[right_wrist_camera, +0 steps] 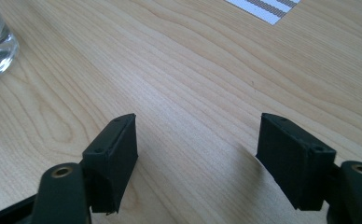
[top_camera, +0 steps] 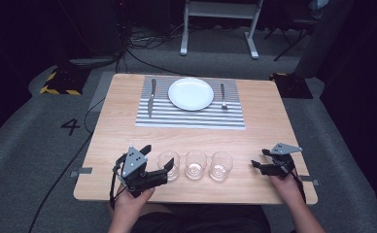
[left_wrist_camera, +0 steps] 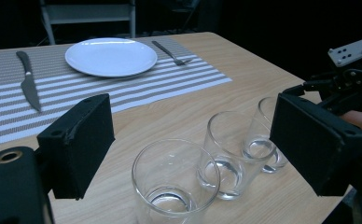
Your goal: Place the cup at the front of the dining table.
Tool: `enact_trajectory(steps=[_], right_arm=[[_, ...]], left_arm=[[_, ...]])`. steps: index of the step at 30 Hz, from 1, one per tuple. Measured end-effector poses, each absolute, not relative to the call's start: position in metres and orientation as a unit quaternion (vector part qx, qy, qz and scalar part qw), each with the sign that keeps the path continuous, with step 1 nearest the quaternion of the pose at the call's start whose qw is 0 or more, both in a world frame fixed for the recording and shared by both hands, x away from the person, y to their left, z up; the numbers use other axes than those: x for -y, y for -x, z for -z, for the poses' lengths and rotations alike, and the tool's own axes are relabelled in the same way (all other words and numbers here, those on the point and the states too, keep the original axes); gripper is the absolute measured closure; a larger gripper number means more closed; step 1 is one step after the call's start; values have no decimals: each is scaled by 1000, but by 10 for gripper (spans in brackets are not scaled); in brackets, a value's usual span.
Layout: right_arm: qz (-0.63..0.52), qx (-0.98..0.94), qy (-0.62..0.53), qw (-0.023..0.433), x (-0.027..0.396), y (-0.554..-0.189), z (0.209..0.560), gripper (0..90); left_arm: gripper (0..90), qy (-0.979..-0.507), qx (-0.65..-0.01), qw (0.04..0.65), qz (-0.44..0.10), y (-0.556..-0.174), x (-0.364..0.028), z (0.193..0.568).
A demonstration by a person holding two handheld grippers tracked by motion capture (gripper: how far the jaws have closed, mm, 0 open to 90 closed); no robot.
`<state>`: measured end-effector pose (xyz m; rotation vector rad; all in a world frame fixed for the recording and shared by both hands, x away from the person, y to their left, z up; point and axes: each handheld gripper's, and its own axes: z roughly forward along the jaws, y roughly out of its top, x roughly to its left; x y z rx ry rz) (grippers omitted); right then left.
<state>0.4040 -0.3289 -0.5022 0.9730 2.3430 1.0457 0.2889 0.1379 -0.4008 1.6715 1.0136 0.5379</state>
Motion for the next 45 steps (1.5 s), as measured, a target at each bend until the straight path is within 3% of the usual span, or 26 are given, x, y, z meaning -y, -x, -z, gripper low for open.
enact_trajectory(steps=[15,37,39,45], right_arm=[[-374,-837,-345,199,329,-404,502,291],[-376,-838,-343,198,329,-404,502,292],[-375,-838,-342,200,328,-403,502,292],[-374,-839,-337,206,327,-402,502,294]], left_arm=[[138,-713,-427,497,-249,-305,-121,442],[117,-757,-396,490,-171,-331,-120,494],[175,-757,-393,497,-160,-332,-124,494],[188,-763,-393,483,-173,-331,-119,492]])
